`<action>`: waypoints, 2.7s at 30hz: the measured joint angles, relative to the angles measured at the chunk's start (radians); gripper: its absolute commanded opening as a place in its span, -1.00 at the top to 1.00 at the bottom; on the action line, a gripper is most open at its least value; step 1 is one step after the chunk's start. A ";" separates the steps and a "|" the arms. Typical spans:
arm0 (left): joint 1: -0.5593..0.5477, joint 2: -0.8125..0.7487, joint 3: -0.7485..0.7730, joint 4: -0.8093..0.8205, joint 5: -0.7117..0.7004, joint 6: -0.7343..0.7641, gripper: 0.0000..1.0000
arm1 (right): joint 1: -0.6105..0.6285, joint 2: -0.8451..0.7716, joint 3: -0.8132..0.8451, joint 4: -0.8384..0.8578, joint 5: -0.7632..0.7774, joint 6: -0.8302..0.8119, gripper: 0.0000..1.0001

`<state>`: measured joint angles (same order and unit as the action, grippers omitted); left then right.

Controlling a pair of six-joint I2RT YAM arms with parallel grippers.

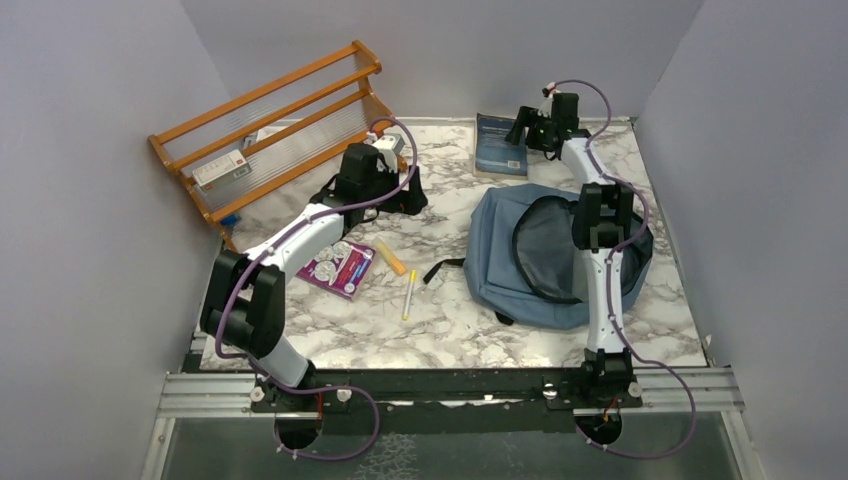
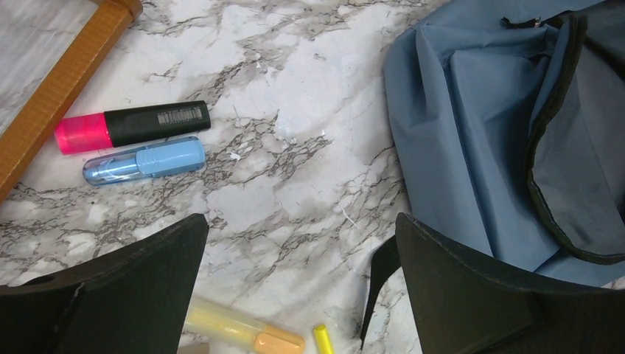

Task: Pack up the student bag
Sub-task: Move the book to the center of the board, then pick up the book from the center of the board.

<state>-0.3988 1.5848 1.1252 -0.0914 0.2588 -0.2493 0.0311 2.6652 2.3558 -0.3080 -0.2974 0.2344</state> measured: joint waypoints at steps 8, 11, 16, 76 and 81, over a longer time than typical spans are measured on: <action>0.012 0.004 0.000 0.000 0.007 0.000 -0.98 | -0.003 0.053 0.069 0.005 -0.110 -0.055 -0.43; 0.019 0.005 0.000 0.001 0.014 0.000 -0.97 | -0.009 0.058 0.072 0.005 -0.167 -0.087 -0.39; 0.030 0.015 0.000 0.005 0.034 -0.003 -0.97 | -0.003 0.057 0.060 -0.001 -0.255 -0.132 -0.36; 0.018 1.035 1.215 -0.137 -0.117 0.093 -0.97 | 0.178 -0.518 -0.743 0.235 -0.115 0.131 -0.42; 0.027 1.070 1.233 -0.155 -0.105 0.093 -0.96 | 0.178 -0.485 -0.737 0.227 -0.113 0.141 -0.42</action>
<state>-0.3714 2.6553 2.3585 -0.2462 0.1539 -0.1562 0.2092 2.1799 1.6188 -0.0811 -0.4107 0.3756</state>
